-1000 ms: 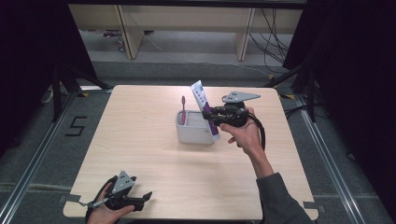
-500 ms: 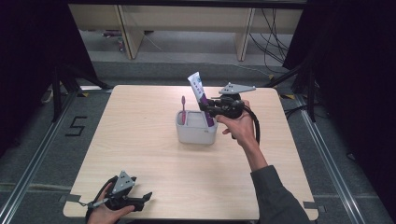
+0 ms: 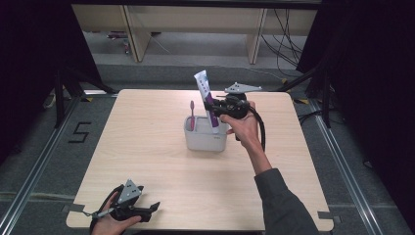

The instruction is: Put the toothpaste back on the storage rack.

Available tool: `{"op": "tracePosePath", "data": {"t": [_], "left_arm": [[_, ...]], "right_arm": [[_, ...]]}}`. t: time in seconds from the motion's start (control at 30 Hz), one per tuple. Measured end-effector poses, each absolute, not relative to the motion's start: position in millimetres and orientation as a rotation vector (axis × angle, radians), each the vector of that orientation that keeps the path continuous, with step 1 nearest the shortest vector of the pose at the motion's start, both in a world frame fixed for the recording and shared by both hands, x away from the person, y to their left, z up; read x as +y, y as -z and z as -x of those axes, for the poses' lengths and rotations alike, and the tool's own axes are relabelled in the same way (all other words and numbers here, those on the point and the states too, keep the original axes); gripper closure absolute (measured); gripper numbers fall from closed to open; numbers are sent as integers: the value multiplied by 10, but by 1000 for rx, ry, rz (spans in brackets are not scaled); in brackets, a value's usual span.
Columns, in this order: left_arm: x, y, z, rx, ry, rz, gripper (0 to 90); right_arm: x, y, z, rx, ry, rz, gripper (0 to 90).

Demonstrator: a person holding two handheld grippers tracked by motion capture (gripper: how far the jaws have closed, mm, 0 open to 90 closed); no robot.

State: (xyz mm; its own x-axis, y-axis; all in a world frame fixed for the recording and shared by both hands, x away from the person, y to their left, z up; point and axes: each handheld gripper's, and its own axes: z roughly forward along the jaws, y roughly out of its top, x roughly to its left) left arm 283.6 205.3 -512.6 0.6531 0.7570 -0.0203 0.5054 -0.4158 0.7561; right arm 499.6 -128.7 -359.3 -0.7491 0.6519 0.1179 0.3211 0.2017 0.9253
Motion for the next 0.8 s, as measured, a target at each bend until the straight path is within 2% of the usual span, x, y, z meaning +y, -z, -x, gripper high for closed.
{"op": "tracePosePath", "data": {"t": [0.8], "left_arm": [[2022,5133,-2821,972,-419,-2107,176]], "right_arm": [[-1162,3829,-5172,2135,-1572,-1016,713]]}}
